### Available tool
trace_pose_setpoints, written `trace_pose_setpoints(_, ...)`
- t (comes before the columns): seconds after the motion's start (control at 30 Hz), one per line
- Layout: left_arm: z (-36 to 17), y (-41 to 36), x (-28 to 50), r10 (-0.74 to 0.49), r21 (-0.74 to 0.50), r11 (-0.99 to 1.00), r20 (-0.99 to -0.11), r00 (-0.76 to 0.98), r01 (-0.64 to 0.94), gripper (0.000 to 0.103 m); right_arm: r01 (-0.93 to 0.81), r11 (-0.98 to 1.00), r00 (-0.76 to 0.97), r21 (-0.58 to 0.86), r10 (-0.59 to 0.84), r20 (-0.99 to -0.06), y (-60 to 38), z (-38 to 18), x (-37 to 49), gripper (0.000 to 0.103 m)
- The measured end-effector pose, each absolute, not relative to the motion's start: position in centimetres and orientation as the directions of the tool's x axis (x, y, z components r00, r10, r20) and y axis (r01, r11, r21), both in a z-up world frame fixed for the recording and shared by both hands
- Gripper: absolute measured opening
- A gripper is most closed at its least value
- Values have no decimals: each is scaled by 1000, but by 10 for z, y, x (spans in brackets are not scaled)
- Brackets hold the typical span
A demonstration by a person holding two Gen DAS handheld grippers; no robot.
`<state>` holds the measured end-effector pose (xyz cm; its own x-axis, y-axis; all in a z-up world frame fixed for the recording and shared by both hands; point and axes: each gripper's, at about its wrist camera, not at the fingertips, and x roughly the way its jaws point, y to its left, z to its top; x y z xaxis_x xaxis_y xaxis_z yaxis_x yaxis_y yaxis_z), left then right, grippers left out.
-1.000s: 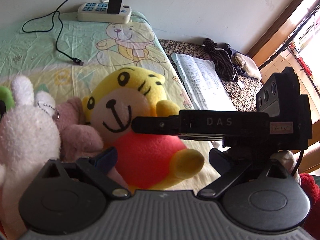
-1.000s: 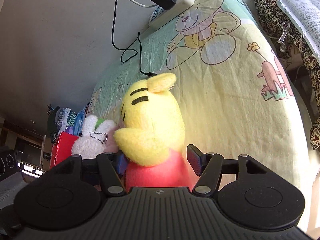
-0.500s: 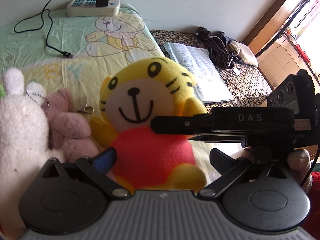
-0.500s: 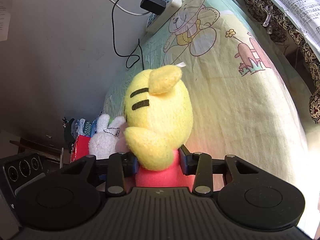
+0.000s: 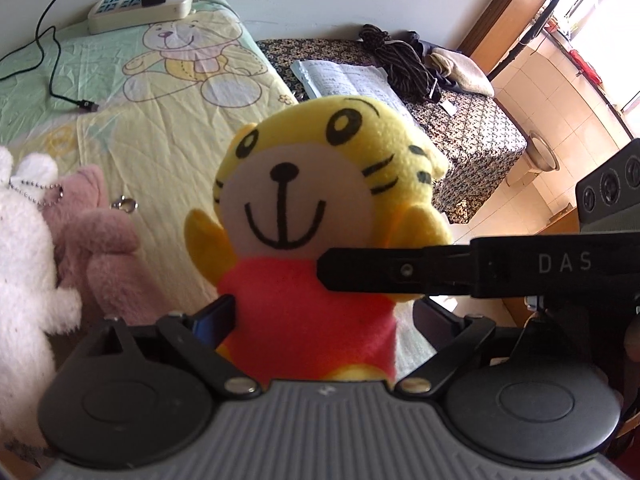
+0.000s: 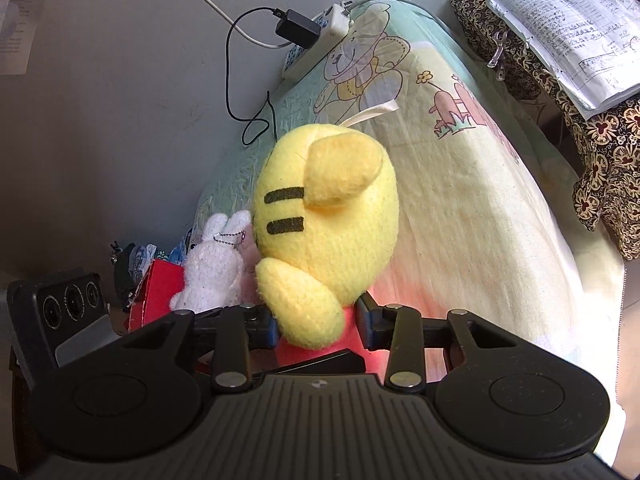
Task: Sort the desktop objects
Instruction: 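Lift the tiger plush with the right gripper and carry it toward the red box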
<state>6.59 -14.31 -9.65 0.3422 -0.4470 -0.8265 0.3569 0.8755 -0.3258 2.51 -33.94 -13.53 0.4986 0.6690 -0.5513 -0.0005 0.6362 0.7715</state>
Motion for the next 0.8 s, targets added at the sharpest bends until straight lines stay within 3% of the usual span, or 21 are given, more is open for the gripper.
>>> trace_pose_setpoints(0.43,-81,-153,9,-471,-304,842,-817,332,446,90,-29,700,495,714,631,-598,-334,-112,-17,39)
trace_pose_setpoints(0.8,-61,-117,-31,-507,-311,819,-786,354,483,90,-60,713,493,699,630,-600,-299,-91,-48,39)
